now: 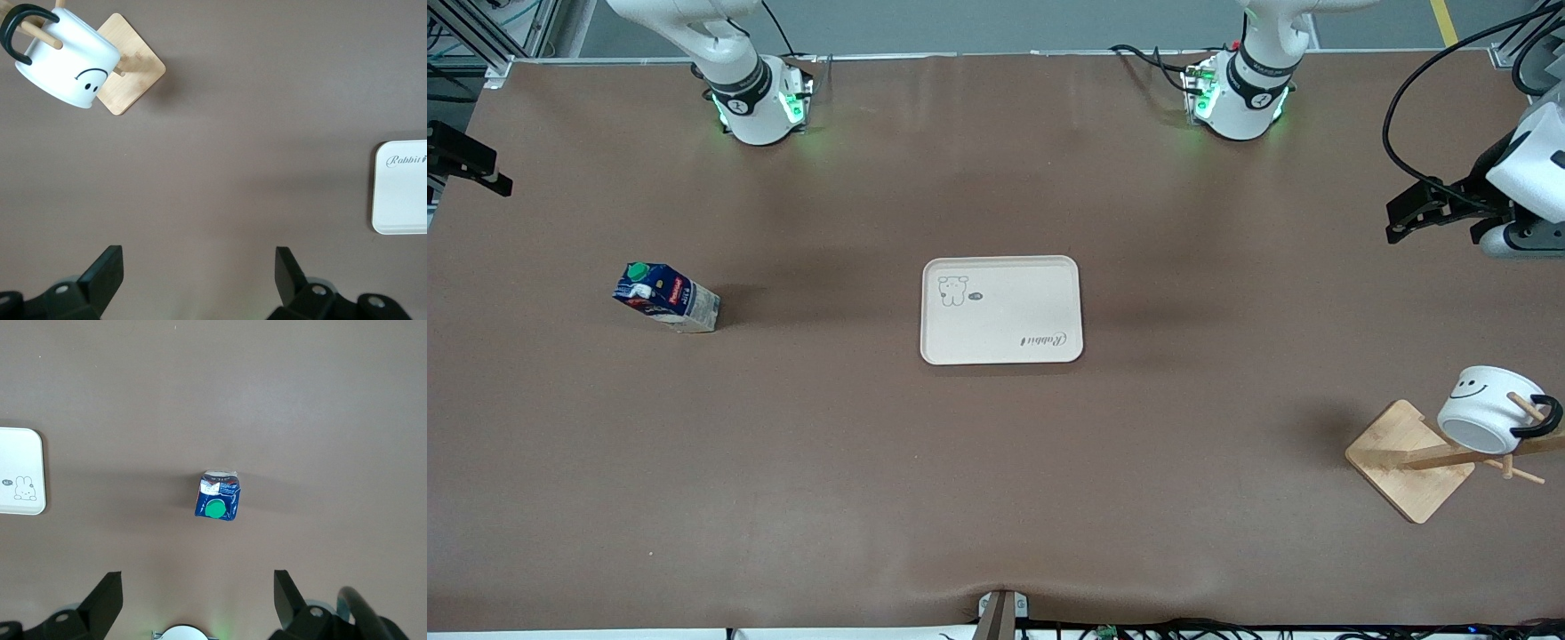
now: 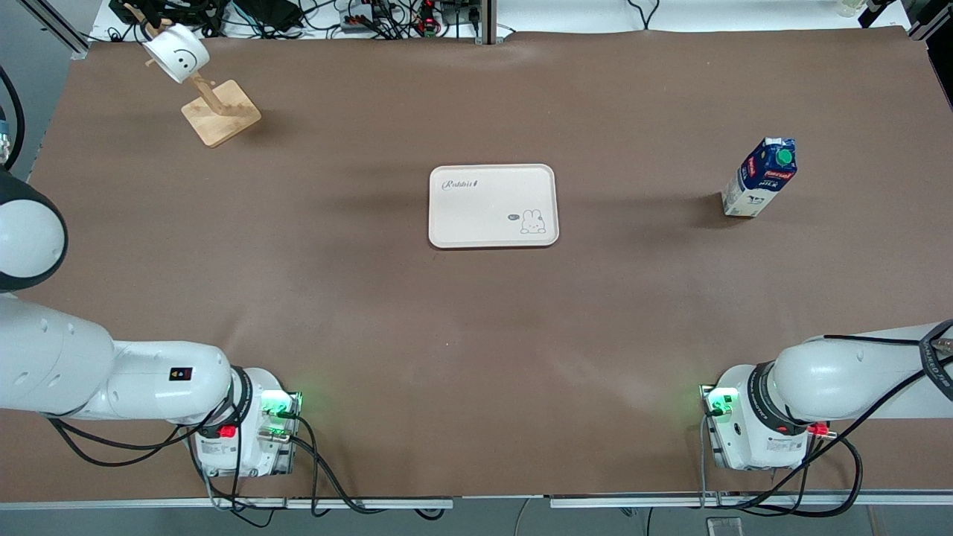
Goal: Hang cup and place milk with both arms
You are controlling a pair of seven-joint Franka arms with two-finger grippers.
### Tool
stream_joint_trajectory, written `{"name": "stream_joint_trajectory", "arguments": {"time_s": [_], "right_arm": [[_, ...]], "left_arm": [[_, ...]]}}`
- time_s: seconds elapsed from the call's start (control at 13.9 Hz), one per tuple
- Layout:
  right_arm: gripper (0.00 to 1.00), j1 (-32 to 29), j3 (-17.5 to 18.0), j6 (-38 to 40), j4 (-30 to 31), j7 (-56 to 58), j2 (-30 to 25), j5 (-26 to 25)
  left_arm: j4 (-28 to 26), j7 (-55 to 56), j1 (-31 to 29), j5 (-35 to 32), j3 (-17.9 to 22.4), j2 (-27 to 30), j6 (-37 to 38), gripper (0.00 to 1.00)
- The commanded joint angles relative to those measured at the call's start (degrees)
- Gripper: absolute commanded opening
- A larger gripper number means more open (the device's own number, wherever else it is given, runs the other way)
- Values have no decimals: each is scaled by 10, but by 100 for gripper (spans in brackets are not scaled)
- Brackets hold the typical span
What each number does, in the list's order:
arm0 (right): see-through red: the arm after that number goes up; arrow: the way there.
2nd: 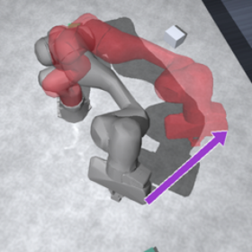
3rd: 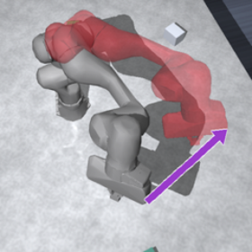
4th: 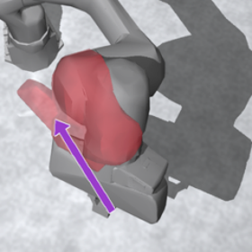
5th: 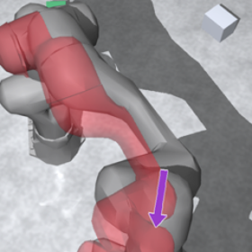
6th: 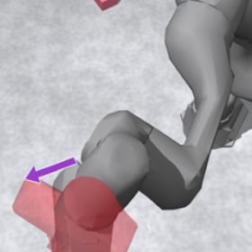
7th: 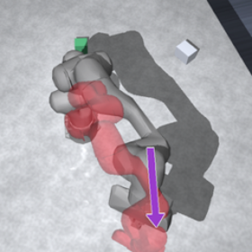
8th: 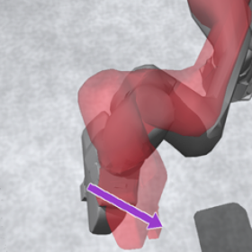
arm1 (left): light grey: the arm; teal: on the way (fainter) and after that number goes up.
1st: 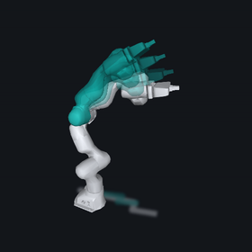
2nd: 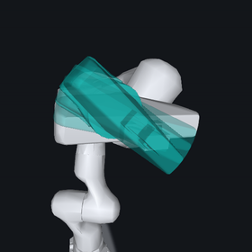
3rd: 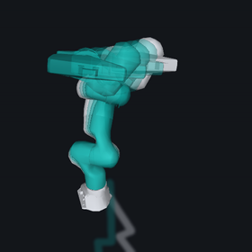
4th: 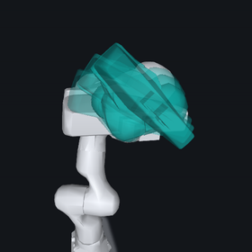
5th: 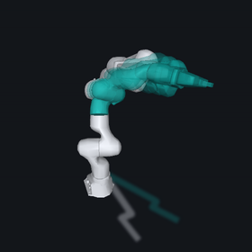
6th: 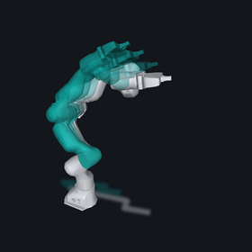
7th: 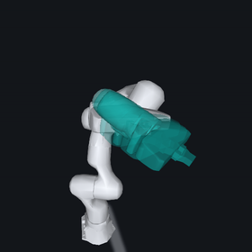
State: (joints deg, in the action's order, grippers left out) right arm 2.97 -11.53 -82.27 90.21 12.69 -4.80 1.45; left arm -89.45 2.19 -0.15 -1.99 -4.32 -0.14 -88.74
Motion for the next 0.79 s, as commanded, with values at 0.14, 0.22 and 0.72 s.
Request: {"name": "stream_joint_trajectory", "arguments": {"time_s": [0.14, 0.22, 0.72], "right_arm": [[100, 5, 4, 9, -16, -5, -1, 2], [100, 6, 3, 10, -17, -6, -1, 2], [100, -64, 77, 13, -13, -5, -2, 3]], "left_arm": [[1, 8, 3, 2, 4, 3, -6, 100], [8, 6, 1, 7, 4, -3, -5, 100], [42, 2, 8, 0, 6, -28, 2, 100]]}}
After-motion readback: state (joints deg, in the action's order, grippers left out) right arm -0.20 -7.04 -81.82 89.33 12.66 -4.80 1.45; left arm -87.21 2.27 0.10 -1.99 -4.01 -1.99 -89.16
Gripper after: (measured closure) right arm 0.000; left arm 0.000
